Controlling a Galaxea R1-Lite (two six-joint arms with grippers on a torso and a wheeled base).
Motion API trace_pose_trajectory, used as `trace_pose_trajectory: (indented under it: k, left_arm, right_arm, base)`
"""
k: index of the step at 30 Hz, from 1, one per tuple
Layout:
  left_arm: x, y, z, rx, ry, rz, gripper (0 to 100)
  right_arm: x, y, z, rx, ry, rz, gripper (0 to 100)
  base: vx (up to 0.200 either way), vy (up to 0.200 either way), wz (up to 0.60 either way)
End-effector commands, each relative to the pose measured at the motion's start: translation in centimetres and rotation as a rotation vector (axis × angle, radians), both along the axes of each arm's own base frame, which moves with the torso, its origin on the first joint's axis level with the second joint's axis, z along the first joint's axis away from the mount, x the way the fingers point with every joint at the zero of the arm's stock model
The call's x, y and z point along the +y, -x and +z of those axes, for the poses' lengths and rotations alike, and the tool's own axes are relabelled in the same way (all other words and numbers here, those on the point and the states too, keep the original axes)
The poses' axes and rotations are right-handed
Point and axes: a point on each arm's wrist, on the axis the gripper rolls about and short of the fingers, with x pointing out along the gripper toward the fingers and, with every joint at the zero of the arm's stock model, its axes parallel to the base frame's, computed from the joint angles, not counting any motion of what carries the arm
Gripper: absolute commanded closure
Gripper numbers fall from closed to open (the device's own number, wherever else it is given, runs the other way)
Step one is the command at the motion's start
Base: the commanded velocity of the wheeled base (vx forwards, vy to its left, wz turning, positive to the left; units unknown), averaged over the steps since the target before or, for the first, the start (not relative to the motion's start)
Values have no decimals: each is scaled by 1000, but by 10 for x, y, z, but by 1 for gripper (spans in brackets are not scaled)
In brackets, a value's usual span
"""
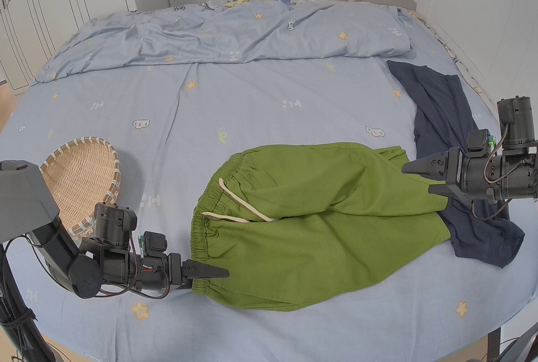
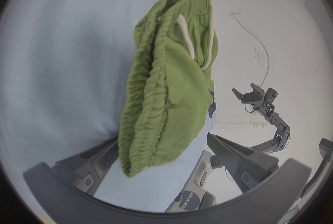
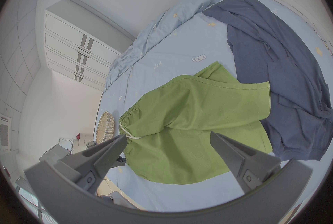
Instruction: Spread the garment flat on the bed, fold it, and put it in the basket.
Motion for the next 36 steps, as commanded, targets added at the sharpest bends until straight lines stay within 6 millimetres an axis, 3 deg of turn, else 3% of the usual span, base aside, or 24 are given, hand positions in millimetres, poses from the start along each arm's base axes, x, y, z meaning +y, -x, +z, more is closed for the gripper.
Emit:
trace_pose_trajectory:
  k: [1, 2, 13, 18, 27, 36]
  left_arm:
    - [-1, 2, -4, 12, 14, 19, 0]
    - [0, 3, -5, 9, 15, 23, 100]
    - [15, 16, -1, 22, 18, 68, 100]
    - [44, 35, 15, 4, 37, 165, 100]
    - [80, 58, 17, 29, 124, 235, 100]
    - [96, 58, 7, 2, 103, 259, 100]
  right_arm:
    - [0, -2, -4, 13, 3, 0, 0]
    - [0, -2, -4, 13, 3, 0, 0]
    - [2, -6, -9, 34, 7, 3, 0]
    - [6, 0, -22, 85, 3, 51, 0]
    - [0, 11, -43, 141, 42, 89, 0]
    - [-30, 21, -81, 270, 49, 63, 0]
  base:
    - [0, 0, 0]
    - [0, 0, 0]
    - [0, 0, 0]
    - [0, 0, 0]
    - [0, 0, 0]
    - [0, 0, 0]
